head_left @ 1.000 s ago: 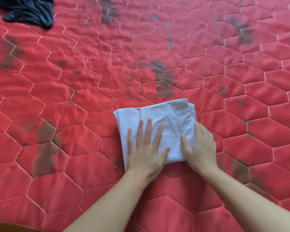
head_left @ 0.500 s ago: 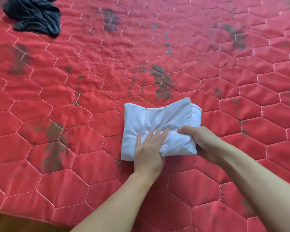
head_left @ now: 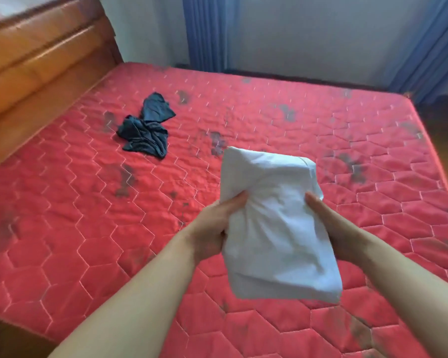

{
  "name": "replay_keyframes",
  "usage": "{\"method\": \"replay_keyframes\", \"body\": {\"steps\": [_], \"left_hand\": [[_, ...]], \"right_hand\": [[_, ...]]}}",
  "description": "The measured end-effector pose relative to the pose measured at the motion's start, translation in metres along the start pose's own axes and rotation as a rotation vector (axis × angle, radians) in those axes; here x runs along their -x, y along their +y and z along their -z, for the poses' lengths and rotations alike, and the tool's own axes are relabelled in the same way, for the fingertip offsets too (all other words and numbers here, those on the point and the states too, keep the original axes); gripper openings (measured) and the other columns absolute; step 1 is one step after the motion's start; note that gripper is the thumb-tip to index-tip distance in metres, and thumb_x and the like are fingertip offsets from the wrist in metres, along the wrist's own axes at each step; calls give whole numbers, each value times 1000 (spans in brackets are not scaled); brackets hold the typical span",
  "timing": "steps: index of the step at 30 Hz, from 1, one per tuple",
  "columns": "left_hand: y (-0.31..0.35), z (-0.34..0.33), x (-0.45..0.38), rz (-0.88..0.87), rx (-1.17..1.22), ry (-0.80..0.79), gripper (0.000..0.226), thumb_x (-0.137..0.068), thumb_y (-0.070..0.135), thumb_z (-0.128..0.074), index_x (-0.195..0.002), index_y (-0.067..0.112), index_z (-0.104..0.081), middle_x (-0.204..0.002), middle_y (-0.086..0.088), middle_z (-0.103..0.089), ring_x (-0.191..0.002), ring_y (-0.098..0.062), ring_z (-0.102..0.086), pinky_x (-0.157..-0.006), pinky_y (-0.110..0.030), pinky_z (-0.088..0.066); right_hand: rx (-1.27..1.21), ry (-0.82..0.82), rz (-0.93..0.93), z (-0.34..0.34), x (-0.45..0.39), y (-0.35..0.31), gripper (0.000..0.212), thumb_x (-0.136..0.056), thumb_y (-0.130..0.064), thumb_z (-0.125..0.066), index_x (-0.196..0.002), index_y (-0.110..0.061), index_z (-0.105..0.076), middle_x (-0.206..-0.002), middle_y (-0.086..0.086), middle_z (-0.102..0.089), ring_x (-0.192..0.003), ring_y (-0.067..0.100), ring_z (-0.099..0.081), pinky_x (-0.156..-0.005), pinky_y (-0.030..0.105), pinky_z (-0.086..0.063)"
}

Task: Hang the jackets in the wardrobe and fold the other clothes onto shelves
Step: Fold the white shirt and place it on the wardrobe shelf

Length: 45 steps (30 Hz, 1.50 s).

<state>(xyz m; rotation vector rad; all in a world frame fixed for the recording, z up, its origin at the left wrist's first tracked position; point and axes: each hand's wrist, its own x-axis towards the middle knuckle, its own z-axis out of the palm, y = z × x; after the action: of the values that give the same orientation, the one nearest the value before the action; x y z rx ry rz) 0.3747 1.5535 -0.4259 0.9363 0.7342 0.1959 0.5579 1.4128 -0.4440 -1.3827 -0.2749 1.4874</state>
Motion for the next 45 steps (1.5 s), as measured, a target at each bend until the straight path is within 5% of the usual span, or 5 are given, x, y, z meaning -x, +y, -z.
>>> {"method": "replay_keyframes", "body": {"steps": [2, 11, 22, 40, 45], "left_hand": [[31, 4, 21, 41, 62, -13, 39, -81, 38, -61, -105, 10, -73, -105, -11, -73, -88, -23, -71, -86, -37, -56], [96, 45, 121, 85, 23, 162, 55, -97, 54, -43, -120, 11, -68, -117, -11, -70, -110, -26, -66, -100, -40, -49], [107, 85, 369, -466, 128, 634, 40, -85, 11, -72, -122, 14, -60, -116, -13, -70, -107, -31, -67, -94, -49, -53], [6, 236, 777, -768, 306, 1374, 43, -83, 15, -75, -121, 28, -59, -106, -2, -73, -97, -20, -71, -90, -43, -56], [-23, 270, 843, -823, 345, 1556, 46, -81, 14, -76, -121, 28, -59, -106, -1, -73, -96, -19, -71, -85, -38, -57]], "right_hand": [[6, -101, -15, -23, 18, -23, 81, -35, -58, -92, -104, -16, -77, -113, 13, -71, -95, 26, -71, -74, 37, -60], [251, 60, 134, -138, 63, -82, 28, -82, -11, -71, -108, -1, -67, -96, 16, -75, -84, 32, -72, -78, 44, -58], [405, -396, 320, -353, 142, -94, 29, -80, -14, -74, -108, -11, -66, -96, 11, -75, -84, 30, -73, -68, 39, -58], [714, -1133, 392, -774, 284, 102, 35, -84, -12, -73, -116, -18, -60, -101, 8, -74, -91, 30, -72, -85, 53, -56], [755, -1241, 359, -852, 312, 153, 28, -84, -11, -73, -110, -18, -62, -92, 5, -76, -82, 26, -74, -68, 37, -59]]}}
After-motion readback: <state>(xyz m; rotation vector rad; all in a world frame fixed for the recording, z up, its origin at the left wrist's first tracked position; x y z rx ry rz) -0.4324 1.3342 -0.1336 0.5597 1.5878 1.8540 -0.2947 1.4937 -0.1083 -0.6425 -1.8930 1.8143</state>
